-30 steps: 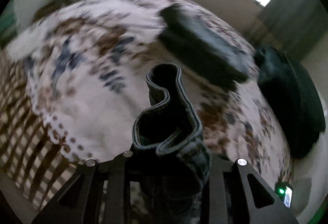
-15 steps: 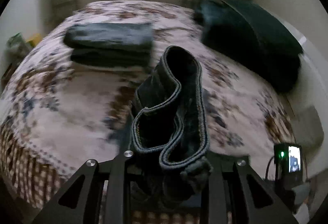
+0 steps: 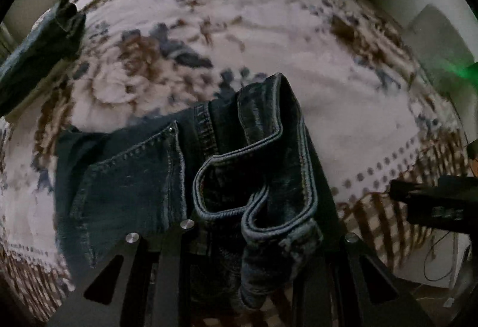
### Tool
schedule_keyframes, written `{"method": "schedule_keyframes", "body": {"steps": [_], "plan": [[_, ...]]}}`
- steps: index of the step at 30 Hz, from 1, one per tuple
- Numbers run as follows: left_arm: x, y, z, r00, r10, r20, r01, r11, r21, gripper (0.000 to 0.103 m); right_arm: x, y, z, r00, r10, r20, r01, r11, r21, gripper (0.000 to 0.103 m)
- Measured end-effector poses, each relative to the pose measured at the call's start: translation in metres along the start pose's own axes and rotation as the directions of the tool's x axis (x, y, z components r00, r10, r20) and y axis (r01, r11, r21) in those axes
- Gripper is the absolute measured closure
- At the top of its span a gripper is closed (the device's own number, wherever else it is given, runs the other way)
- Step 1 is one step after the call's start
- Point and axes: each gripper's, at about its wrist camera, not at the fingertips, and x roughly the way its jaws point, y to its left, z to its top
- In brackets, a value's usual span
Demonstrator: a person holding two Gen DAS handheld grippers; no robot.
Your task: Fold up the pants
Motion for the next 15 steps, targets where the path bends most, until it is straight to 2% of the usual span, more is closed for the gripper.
{"method": "schedule_keyframes", "body": {"steps": [4,7,8,9,11,13,15], "plan": [[0.009,-0.007,-0.001,0.999,0.031,-0.042,-0.031,0.999,0.016,0.076,0.006,-0.005,0.008,0.998,0.065,-0.001,-0.065,0.998,0.004,0.007],[-0.003,-0.007,0.001,0.999,0.000,-0.055,0.000,1.000,0.010,0.064,0.003,-0.006,0.010,0.988,0.153,0.002,-0.153,0.988,-0.007,0.007],[-0.008,-0.002,0.003,0.998,-0.019,-0.058,0.018,1.000,-0.012,0.055,0.003,-0.008,0.011,0.985,0.174,0.001,-0.174,0.985,-0.006,0.007],[-0.016,0.006,0.005,0.996,-0.062,-0.062,0.058,0.997,-0.054,0.034,-0.002,-0.005,0.012,0.978,0.209,0.001,-0.209,0.978,-0.005,0.007],[-0.036,0.028,0.008,0.979,-0.200,-0.046,0.190,0.968,-0.164,0.007,-0.008,-0.002,0.014,0.966,0.258,0.001,-0.258,0.966,-0.003,0.007],[-0.056,0.049,0.008,0.965,-0.261,-0.001,0.252,0.933,-0.258,0.006,-0.015,0.002,0.017,0.953,0.303,0.006,-0.303,0.953,-0.010,0.007],[-0.076,0.078,0.005,0.964,-0.264,0.045,0.263,0.904,-0.337,0.002,-0.022,0.012,0.019,0.931,0.364,-0.003,-0.364,0.931,-0.003,0.007]]}}
